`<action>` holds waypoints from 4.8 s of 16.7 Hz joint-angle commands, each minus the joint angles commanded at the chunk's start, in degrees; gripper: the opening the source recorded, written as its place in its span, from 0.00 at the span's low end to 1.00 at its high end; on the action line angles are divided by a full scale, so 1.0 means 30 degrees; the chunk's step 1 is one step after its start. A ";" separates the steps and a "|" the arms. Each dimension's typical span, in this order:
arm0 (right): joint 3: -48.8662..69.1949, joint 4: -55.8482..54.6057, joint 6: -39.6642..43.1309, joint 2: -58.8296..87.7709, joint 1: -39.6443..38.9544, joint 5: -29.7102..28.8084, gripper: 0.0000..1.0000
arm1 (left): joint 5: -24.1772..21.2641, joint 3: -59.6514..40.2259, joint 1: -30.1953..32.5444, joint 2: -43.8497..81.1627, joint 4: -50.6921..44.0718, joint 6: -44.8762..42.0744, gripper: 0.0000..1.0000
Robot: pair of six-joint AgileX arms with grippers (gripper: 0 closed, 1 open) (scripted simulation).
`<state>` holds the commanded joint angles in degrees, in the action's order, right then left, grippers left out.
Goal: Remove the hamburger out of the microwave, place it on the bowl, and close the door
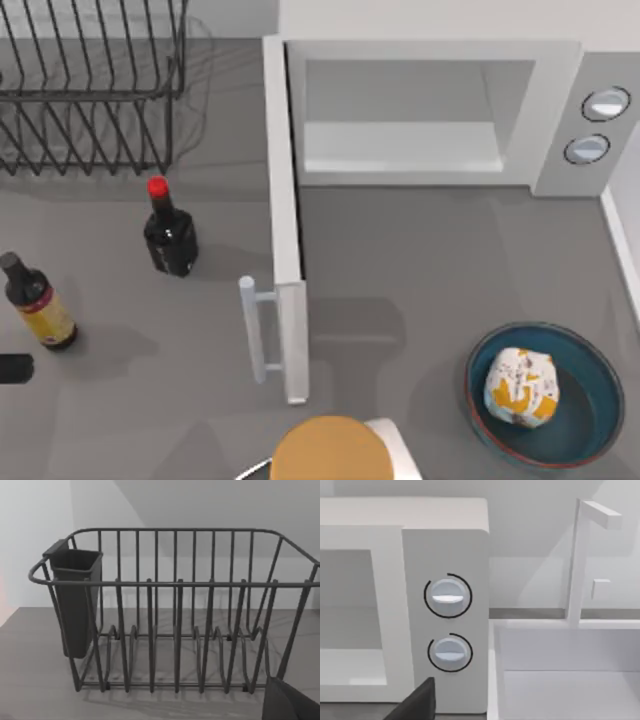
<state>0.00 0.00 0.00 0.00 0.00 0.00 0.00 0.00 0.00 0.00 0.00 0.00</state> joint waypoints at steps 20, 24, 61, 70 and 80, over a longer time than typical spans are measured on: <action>0.0000 0.0000 0.0000 0.0000 0.0000 0.0000 1.00 | 0.2576 -0.2026 0.2570 0.2633 0.0599 -0.0033 0.00; 0.0000 0.0000 0.0000 0.0000 0.0000 0.0000 1.00 | 0.5559 -0.2540 0.5550 0.2500 -0.0045 -0.0030 0.00; 0.0000 0.0000 0.0000 0.0000 0.0000 0.0000 1.00 | 0.8279 -1.4967 1.2327 2.0811 -1.0615 0.8630 0.00; 0.0000 0.0000 0.0000 0.0000 0.0000 0.0000 1.00 | 0.8183 -1.4680 1.2280 2.1523 -1.0228 0.8936 0.00; 0.0000 0.0000 0.0000 0.0000 0.0000 0.0000 1.00 | 0.8096 -0.9135 1.2270 2.4142 -0.1861 0.8845 0.00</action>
<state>0.00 0.00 0.00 0.00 0.00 0.00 24.29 -27.41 36.81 72.43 -5.58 26.54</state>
